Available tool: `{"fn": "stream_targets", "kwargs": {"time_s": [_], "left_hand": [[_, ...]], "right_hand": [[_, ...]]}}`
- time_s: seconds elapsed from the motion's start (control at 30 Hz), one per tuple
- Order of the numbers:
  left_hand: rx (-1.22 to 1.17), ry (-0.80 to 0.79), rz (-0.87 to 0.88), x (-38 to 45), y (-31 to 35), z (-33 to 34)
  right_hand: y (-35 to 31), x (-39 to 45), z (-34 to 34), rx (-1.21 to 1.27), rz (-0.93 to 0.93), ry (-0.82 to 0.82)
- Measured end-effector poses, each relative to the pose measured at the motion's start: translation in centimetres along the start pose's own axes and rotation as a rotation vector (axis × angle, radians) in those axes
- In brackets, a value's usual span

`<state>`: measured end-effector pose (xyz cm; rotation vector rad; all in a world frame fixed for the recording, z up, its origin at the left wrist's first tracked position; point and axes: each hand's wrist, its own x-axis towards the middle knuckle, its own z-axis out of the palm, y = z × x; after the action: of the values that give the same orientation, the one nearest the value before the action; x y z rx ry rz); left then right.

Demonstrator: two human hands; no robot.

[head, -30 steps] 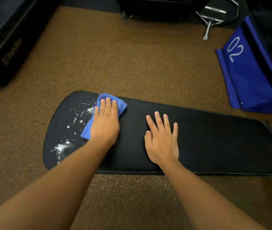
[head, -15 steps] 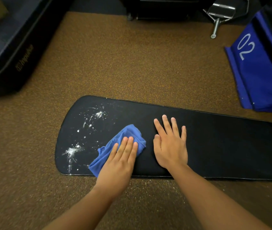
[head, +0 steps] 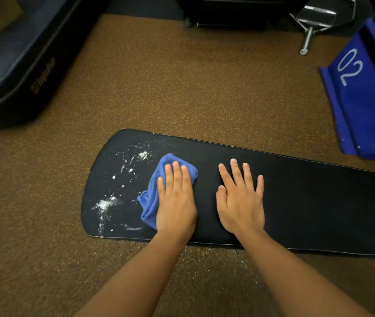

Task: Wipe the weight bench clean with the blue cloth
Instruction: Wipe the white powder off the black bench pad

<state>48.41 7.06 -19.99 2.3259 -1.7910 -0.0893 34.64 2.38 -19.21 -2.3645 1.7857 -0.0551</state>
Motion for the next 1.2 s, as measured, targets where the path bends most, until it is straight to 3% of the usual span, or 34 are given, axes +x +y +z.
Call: {"fn": "stream_targets", "kwargs": {"time_s": [0.37,0.5,0.67,0.77,0.9,1.03,1.13,1.2], "left_hand": [[-0.060,-0.201,0.291,-0.3,-3.0,-2.0],[-0.069,-0.297,0.304,-0.1,-3.3,-2.8],[-0.267,-0.497,0.235,1.2,-3.1,-4.1],[-0.445,-0.421,0.239,1.7,-4.6,-5.5],[-0.339,-0.247,0.265,1.4,-8.8,-6.8],[-0.159,-0.076,0.097,2.0,-13.1,-7.3],[-0.178,0.006,-0.208,2.6,-16.2,-7.6],[-0.267,-0.026,-0.413,2.7,-17.8,-7.7]], "right_hand": [[-0.1,-0.1,-0.2,-0.026,-0.003,-0.024],[-0.4,0.0,-0.4,-0.014,0.006,-0.050],[-1.0,0.2,-0.9,0.006,0.049,-0.094],[-2.0,0.5,-1.3,0.041,0.102,-0.132],[-4.0,0.4,-2.0,0.093,0.205,-0.176],[-8.1,-0.5,-3.0,0.233,0.146,0.018],[-12.2,-0.9,-3.1,0.354,0.101,0.101],[-14.6,-0.7,-2.5,0.384,0.150,0.085]]}}
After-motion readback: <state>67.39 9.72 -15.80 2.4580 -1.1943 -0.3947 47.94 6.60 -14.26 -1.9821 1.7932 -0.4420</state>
